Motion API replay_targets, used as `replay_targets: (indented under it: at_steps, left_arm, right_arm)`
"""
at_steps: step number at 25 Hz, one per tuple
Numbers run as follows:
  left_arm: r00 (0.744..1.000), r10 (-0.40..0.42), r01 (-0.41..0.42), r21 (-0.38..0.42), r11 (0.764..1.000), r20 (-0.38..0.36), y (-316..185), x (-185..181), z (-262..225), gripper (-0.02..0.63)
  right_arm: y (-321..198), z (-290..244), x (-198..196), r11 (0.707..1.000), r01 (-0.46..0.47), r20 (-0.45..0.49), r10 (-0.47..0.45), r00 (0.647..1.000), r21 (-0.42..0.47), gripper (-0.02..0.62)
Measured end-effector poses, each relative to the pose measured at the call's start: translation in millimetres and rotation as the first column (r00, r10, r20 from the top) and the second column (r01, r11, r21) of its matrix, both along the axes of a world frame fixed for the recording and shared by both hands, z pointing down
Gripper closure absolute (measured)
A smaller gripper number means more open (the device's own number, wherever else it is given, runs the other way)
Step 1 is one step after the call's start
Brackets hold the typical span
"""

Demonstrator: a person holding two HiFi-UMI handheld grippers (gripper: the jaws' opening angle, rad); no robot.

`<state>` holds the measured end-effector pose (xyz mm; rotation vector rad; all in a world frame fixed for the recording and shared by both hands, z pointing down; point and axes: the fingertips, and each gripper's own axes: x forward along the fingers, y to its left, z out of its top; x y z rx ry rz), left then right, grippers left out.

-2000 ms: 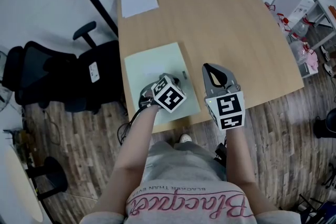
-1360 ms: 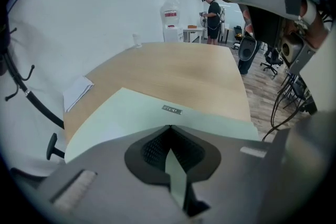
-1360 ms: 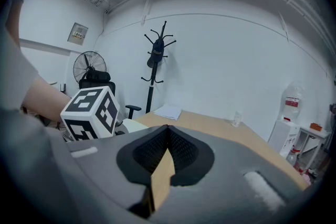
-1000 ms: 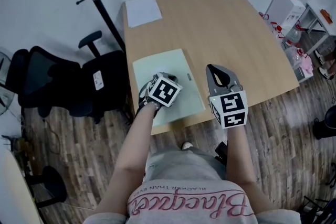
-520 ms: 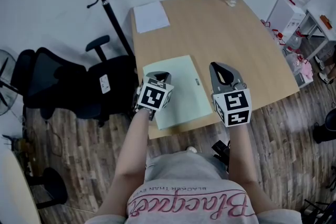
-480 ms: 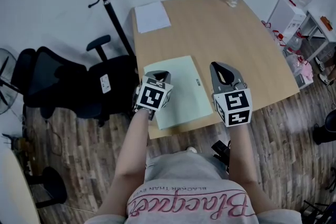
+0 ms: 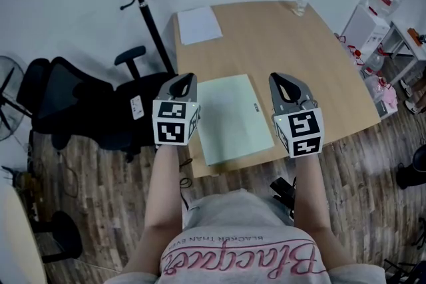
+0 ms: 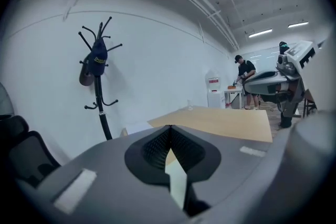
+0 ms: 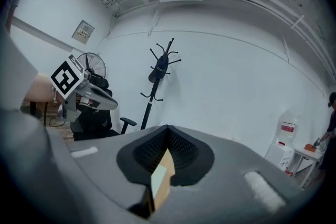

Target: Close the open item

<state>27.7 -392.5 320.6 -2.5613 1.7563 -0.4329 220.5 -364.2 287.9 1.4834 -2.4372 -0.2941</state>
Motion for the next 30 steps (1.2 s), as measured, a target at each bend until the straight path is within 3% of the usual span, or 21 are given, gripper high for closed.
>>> replay_targets:
  at_steps: [5, 12, 20, 30]
  left_arm:
    - [0.997, -0.042, 0.051, 0.154, 0.987, -0.061, 11, -21, -38, 0.586]
    - [0.994, -0.036, 0.068, 0.325, 0.943, -0.102, 33, -30, -89, 0.587]
    - [0.996, -0.052, 0.078, 0.428, 0.900, -0.073, 51, -33, -123, 0.587]
    - [0.998, -0.041, 0.062, 0.476, 0.877, -0.054, 63, -26, -141, 0.586]
  right_arm:
    - [2, -14, -3, 0.999, 0.007, 0.001, -0.007, 1.000, 0.038, 0.594]
    - [8, -45, 0, 0.994, 0.009, 0.017, -0.011, 1.000, 0.111, 0.594]
    - [22, -79, 1, 0.983, 0.007, 0.105, -0.027, 0.994, 0.185, 0.594]
    - [33, -94, 10, 0.975, -0.005, 0.103, -0.018, 0.995, 0.222, 0.594]
